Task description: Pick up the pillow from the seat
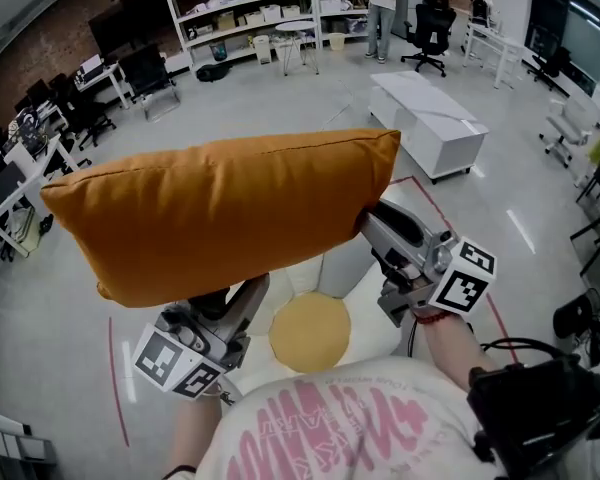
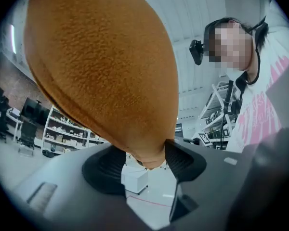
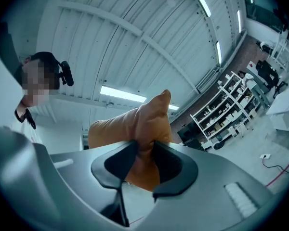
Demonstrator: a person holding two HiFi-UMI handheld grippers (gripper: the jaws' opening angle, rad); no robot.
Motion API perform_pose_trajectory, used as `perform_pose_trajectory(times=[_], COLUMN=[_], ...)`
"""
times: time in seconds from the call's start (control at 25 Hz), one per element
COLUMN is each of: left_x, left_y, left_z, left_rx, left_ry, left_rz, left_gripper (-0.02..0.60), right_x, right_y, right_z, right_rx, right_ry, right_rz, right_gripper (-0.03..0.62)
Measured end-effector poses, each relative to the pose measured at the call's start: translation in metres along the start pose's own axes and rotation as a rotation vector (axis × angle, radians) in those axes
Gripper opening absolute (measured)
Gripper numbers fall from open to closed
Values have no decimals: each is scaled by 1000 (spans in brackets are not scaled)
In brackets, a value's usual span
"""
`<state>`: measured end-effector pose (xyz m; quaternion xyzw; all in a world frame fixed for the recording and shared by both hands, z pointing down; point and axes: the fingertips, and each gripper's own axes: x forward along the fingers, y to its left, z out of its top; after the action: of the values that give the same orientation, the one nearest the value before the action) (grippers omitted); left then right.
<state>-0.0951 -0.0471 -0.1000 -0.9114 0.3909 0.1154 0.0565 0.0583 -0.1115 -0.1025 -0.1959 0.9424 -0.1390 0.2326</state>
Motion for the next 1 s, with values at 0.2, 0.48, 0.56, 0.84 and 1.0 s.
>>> perform_pose_trajectory(times=[0.2,0.48,0.56,0.84,1.0], left_x=[-10,-10,-11,-1,-7], left_y=[-1,1,3,6,8], left_z=[-3,-6,-8,-14,-15], left_rx=[-31,-33,-37,-46,-38], left_ry=[16,47,53,62,66], left_rz=[1,11,15,20,17], left_gripper=[264,265,265,267,267], right_x=[1,2,2,2,3], right_y=[13,10,9,-1,2], right_z=[-2,-6,-9,-5,-12], right_rx=[-31,-23,-25,-36,-33], right_ry=[1,31,41,55,57], right_rz=[-2,-22,-29,-43,-48], right_gripper=[120,120,120,121,121])
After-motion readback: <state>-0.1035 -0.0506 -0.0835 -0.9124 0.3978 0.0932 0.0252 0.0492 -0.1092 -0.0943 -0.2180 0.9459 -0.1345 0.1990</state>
